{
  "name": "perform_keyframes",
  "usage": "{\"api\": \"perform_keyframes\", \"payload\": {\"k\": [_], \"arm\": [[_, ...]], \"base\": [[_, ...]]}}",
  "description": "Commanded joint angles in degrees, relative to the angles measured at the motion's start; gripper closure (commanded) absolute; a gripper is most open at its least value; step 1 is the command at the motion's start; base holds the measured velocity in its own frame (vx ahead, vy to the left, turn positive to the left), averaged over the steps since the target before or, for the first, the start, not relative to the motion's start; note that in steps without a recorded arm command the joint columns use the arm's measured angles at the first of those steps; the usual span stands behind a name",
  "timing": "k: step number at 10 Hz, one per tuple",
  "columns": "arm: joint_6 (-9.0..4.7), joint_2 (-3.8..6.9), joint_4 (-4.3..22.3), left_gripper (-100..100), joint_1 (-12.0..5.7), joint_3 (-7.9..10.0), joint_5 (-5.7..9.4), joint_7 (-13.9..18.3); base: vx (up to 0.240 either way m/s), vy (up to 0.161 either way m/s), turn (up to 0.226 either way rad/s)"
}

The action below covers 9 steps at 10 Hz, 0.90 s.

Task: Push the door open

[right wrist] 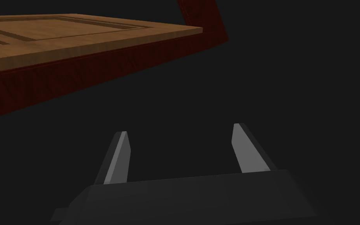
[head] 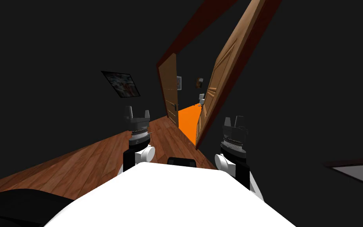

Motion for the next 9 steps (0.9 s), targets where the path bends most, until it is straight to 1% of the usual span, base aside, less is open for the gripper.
{"api": "perform_keyframes", "payload": {"k": [1,2,4,9], "arm": [[0.24,0.92,0.8,-100,-0.01,-0.48,0.04,0.0],[0.3,1.13,1.1,-100,-0.01,-0.61,0.05,0.0],[0.54,1.97,1.9,-100,-0.01,-1.1,0.1,0.1],[1.51,4.6,5.3,-100,-0.03,-3.05,0.27,0.2]], "base": [[0.14,-0.065,-0.078],[0.162,0.079,-0.061],[0.141,0.111,-0.058],[0.182,0.095,-0.091]]}}
